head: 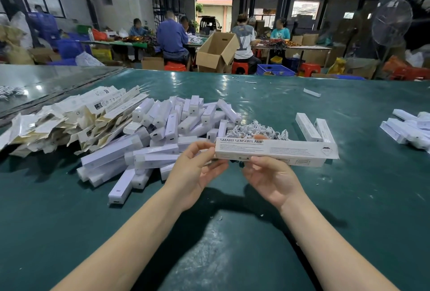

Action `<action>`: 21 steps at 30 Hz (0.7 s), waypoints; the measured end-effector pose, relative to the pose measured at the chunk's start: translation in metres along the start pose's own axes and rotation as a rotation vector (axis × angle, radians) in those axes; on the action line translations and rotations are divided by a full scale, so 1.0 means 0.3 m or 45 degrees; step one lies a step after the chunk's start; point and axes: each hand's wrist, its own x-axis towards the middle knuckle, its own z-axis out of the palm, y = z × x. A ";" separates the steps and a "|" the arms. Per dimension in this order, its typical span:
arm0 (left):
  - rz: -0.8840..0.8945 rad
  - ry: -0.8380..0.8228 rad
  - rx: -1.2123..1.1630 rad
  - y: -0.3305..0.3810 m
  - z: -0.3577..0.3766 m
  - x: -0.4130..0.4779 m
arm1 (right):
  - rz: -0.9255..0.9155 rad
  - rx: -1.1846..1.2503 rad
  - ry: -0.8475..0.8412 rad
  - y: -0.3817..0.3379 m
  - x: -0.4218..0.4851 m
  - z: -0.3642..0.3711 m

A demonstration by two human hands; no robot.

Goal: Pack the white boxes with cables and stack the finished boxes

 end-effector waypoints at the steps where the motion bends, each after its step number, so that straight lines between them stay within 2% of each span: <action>1: -0.008 -0.008 -0.029 0.002 0.001 0.000 | 0.012 0.001 0.016 -0.005 -0.002 0.001; 5: 0.065 0.039 0.061 -0.003 0.007 -0.003 | 0.058 0.032 0.092 -0.016 -0.005 0.003; 8: 0.184 0.085 0.218 0.000 0.005 0.000 | 0.085 0.221 0.061 -0.006 -0.003 0.008; 10: 0.398 0.133 0.599 0.004 -0.012 0.001 | 0.091 0.259 0.147 -0.004 -0.002 0.020; 12: 0.731 0.110 1.134 0.007 -0.019 -0.013 | 0.079 0.147 0.379 -0.005 0.003 0.035; 14: 0.929 0.014 1.342 0.000 -0.015 -0.026 | 0.042 -0.006 0.611 -0.009 0.009 0.039; 17: 0.853 0.024 1.335 -0.006 -0.012 -0.030 | -0.045 -0.131 0.691 -0.011 0.008 0.045; 21: 0.672 0.115 1.097 0.001 -0.012 -0.024 | -0.046 -0.103 0.671 0.013 0.003 0.061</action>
